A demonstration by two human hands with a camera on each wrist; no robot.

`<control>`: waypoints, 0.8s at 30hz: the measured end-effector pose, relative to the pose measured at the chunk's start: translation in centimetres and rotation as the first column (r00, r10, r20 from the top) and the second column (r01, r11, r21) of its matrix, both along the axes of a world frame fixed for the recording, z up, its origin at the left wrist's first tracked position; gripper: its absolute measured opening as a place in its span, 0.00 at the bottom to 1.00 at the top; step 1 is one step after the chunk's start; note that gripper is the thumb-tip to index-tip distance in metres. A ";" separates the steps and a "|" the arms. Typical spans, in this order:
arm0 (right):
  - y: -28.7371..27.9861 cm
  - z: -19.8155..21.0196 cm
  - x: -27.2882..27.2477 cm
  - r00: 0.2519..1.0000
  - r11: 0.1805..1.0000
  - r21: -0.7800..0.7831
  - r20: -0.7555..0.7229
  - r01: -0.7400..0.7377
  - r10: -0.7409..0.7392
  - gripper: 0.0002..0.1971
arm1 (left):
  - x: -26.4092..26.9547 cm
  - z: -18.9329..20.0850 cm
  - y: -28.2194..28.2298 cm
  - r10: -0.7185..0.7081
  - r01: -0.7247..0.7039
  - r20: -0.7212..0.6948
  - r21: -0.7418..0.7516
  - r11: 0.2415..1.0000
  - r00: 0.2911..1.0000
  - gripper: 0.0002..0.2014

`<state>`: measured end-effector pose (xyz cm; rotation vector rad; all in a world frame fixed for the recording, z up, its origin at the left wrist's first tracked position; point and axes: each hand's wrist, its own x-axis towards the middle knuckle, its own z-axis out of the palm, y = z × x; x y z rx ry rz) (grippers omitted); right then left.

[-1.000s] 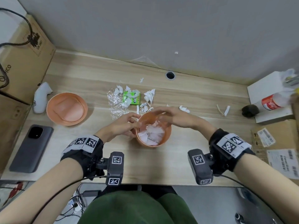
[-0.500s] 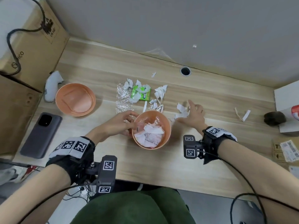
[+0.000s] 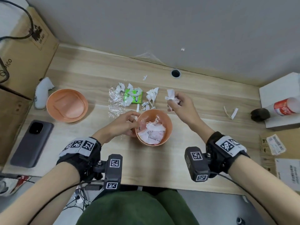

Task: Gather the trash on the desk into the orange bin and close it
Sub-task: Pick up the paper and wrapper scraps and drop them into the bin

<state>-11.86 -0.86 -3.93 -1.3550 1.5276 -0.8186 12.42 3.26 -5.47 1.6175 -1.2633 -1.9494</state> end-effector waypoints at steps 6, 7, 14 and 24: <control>2.4 1.9 -0.1 0.747 0.811 0.143 -0.325 -0.568 0.580 0.24 | -2.9 0.3 -1.1 -0.027 0.027 0.006 -0.022 0.999 1.000 0.19; 2.7 2.0 -0.9 0.764 0.825 0.139 -0.320 -0.547 0.560 0.28 | -3.4 0.3 -1.3 -0.039 0.039 0.016 -0.027 0.999 0.999 0.20; 3.7 1.1 -9.1 0.998 0.994 0.098 -0.009 0.057 -0.056 0.10 | -6.7 0.0 -2.6 -0.086 0.087 0.049 -0.039 0.995 0.995 0.20; 3.5 -9.4 -23.4 0.784 0.723 0.354 -0.457 0.594 -0.420 0.52 | -11.8 -0.1 -5.4 -0.146 0.148 0.074 -0.026 0.989 0.987 0.17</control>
